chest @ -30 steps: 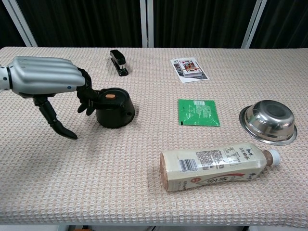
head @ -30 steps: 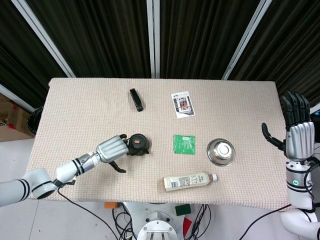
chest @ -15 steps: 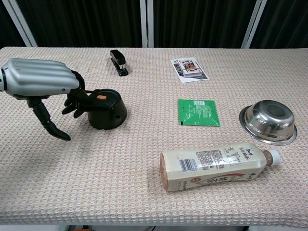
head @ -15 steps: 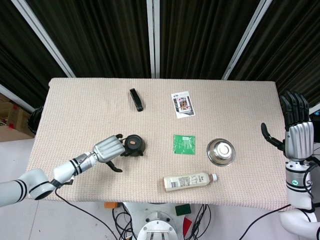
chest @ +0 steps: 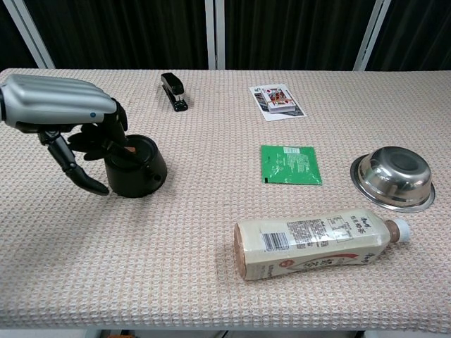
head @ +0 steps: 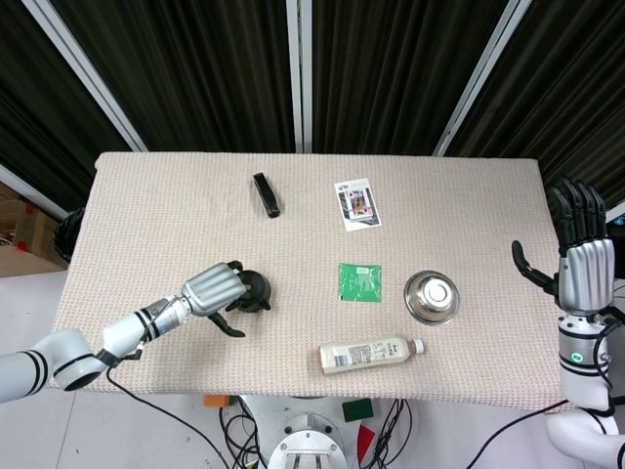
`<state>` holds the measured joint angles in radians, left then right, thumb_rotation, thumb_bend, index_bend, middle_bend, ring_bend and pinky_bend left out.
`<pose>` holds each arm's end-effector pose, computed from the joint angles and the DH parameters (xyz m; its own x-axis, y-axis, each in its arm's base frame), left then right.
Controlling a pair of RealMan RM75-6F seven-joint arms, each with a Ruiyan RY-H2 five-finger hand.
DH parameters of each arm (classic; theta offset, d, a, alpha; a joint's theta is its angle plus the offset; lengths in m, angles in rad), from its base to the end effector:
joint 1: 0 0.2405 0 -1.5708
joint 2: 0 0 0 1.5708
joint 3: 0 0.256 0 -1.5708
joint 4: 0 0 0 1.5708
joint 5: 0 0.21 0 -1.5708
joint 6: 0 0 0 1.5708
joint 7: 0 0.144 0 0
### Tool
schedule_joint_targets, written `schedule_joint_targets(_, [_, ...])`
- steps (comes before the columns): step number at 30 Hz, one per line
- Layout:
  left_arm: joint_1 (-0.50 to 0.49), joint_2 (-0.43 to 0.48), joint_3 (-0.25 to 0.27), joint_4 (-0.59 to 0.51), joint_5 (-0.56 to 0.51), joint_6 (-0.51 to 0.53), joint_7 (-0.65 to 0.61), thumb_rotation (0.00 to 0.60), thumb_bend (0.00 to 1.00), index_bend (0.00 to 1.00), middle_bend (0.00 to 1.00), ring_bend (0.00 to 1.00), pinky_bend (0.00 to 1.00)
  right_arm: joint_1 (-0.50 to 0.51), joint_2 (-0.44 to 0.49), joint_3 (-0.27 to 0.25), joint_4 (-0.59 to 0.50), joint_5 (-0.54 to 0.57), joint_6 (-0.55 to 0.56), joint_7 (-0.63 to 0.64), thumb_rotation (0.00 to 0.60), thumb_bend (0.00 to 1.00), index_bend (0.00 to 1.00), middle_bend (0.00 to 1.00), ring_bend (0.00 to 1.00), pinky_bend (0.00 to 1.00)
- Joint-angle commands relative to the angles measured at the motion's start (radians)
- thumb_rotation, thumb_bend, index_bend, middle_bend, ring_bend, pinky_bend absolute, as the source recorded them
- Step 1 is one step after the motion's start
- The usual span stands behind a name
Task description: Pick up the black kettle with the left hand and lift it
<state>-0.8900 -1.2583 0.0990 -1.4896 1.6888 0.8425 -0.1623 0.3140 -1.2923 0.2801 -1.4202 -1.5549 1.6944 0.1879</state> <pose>-0.1625 0.3214 0.0233 0.6920 0.3234 0.6455 0.6021 -0.7519 -0.2687 -0.2413 -0.2779 0.1821 0.0853 0.4413 0.8933 -0.9171 -0.3157 0.2436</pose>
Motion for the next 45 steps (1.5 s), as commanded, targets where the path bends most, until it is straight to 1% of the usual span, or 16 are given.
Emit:
schedule_joint_targets(1, [-0.033,0.036,-0.008,-0.038,-0.027,-0.053,-0.081,0.274,0.00,0.80,0.91,0.82,0.26,-0.002,-0.001,0.000,0.005,0.003,0.001,0.006,0.600,0.33,0.00,0.00,0.00,0.00])
schedule_joint_targets(3, [-0.040,0.042,-0.013,-0.043,-0.034,-0.064,-0.091,0.274,0.00,0.82,0.93,0.84,0.26,-0.004,-0.002,0.001,0.009,0.005,0.002,0.011,0.600,0.33,0.00,0.00,0.00,0.00])
schedule_joint_targets(7, [-0.047,0.046,-0.024,-0.061,-0.066,-0.091,-0.116,0.275,0.00,0.83,0.94,0.84,0.26,-0.006,-0.003,0.002,0.020,0.009,0.002,0.023,0.600,0.33,0.00,0.00,0.00,0.00])
schedule_joint_targets(12, [-0.051,0.056,-0.044,-0.091,-0.109,-0.107,-0.157,0.381,0.00,0.83,0.96,0.85,0.27,-0.007,-0.005,0.008,0.032,0.015,0.004,0.040,0.600,0.33,0.00,0.00,0.00,0.00])
schedule_joint_targets(17, [-0.055,0.075,-0.074,-0.112,-0.168,-0.126,-0.124,0.393,0.00,0.85,0.98,0.86,0.27,-0.006,-0.002,0.012,0.038,0.019,0.003,0.052,0.600,0.33,0.00,0.00,0.00,0.00])
schedule_joint_targets(20, [-0.048,0.079,-0.097,-0.131,-0.222,-0.127,-0.088,0.369,0.00,0.86,0.98,0.86,0.27,-0.006,-0.003,0.014,0.042,0.024,0.000,0.059,0.600,0.33,0.00,0.00,0.00,0.00])
schedule_joint_targets(22, [-0.039,0.077,-0.112,-0.140,-0.259,-0.118,-0.067,0.309,0.00,0.86,0.98,0.86,0.26,-0.006,-0.006,0.014,0.045,0.027,-0.001,0.063,0.600,0.33,0.00,0.00,0.00,0.00])
schedule_joint_targets(24, [-0.022,0.064,-0.133,-0.144,-0.298,-0.085,-0.048,0.206,0.00,0.86,0.98,0.86,0.26,-0.005,-0.011,0.013,0.053,0.029,-0.004,0.068,0.600,0.33,0.00,0.00,0.00,0.00])
schedule_joint_targets(26, [-0.003,0.046,-0.152,-0.139,-0.329,-0.046,-0.023,0.172,0.00,0.86,0.98,0.86,0.26,-0.004,-0.016,0.012,0.060,0.031,-0.007,0.073,0.600,0.33,0.00,0.00,0.00,0.00])
schedule_joint_targets(31, [0.049,-0.020,-0.203,-0.111,-0.398,0.091,0.081,0.162,0.00,0.90,1.00,0.89,0.29,-0.003,-0.018,0.013,0.067,0.031,-0.007,0.078,0.600,0.33,0.00,0.00,0.00,0.00])
schedule_joint_targets(35, [0.081,-0.079,-0.238,-0.095,-0.439,0.192,0.170,0.161,0.00,0.95,1.00,0.95,0.31,-0.004,-0.017,0.015,0.065,0.033,-0.007,0.080,0.600,0.33,0.00,0.00,0.00,0.00])
schedule_joint_targets(37, [0.097,-0.109,-0.250,-0.083,-0.442,0.242,0.199,0.159,0.00,0.98,1.00,0.98,0.36,-0.005,-0.017,0.014,0.065,0.034,-0.006,0.080,0.600,0.33,0.00,0.00,0.00,0.00])
schedule_joint_targets(39, [0.110,-0.138,-0.256,-0.067,-0.432,0.286,0.231,0.159,0.00,0.99,1.00,0.99,0.47,-0.006,-0.020,0.012,0.067,0.035,-0.007,0.082,0.600,0.33,0.00,0.00,0.00,0.00])
schedule_joint_targets(40, [0.113,-0.147,-0.257,-0.060,-0.424,0.299,0.240,0.157,0.00,0.99,1.00,0.99,0.50,-0.007,-0.020,0.011,0.069,0.035,-0.007,0.082,0.600,0.33,0.00,0.00,0.00,0.00])
schedule_joint_targets(42, [0.120,-0.162,-0.256,-0.044,-0.401,0.322,0.253,0.132,0.00,0.99,1.00,0.98,0.56,-0.008,-0.021,0.009,0.072,0.035,-0.008,0.084,0.600,0.33,0.00,0.00,0.00,0.00])
schedule_joint_targets(45, [0.124,-0.167,-0.255,-0.033,-0.387,0.323,0.266,0.091,0.00,0.99,1.00,0.98,0.59,-0.010,-0.020,0.009,0.073,0.034,-0.006,0.087,0.600,0.33,0.00,0.00,0.00,0.00])
